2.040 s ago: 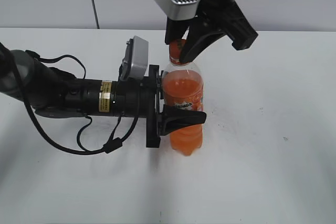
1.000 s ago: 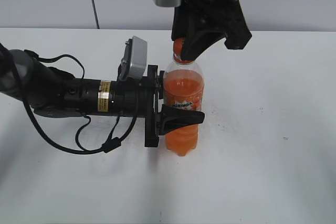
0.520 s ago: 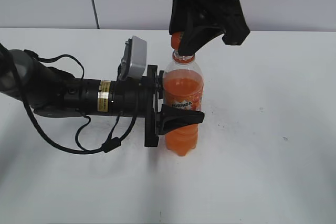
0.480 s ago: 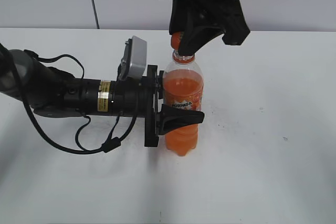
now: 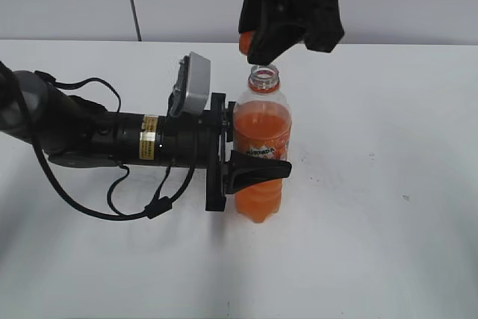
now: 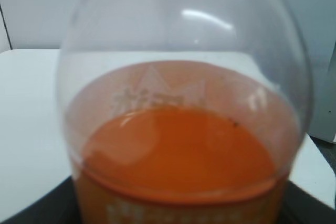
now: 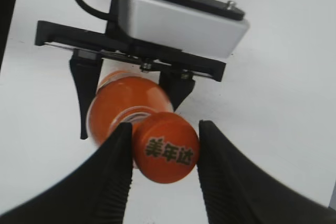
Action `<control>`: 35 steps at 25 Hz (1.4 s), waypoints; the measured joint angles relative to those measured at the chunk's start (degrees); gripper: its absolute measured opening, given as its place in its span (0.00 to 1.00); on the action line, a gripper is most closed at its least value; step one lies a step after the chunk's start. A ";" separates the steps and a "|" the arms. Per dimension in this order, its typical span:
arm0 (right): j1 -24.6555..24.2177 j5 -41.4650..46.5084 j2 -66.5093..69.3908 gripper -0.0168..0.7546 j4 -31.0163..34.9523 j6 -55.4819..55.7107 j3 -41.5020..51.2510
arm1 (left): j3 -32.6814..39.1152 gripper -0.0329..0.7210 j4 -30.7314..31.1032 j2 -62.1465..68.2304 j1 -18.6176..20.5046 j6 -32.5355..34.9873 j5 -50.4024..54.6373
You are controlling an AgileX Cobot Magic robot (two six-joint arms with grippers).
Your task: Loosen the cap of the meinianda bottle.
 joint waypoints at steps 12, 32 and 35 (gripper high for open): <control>0.00 -0.94 -0.09 0.42 -4.05 12.27 -2.48 | 0.00 0.60 0.39 0.00 0.00 0.37 -0.12; -34.35 -7.59 -0.09 0.42 5.16 50.21 9.65 | 0.00 0.60 -0.94 0.00 -0.06 0.18 0.13; -37.00 -8.98 -0.09 0.42 -3.47 57.39 15.27 | 0.00 0.60 -0.99 0.00 -0.06 0.12 0.18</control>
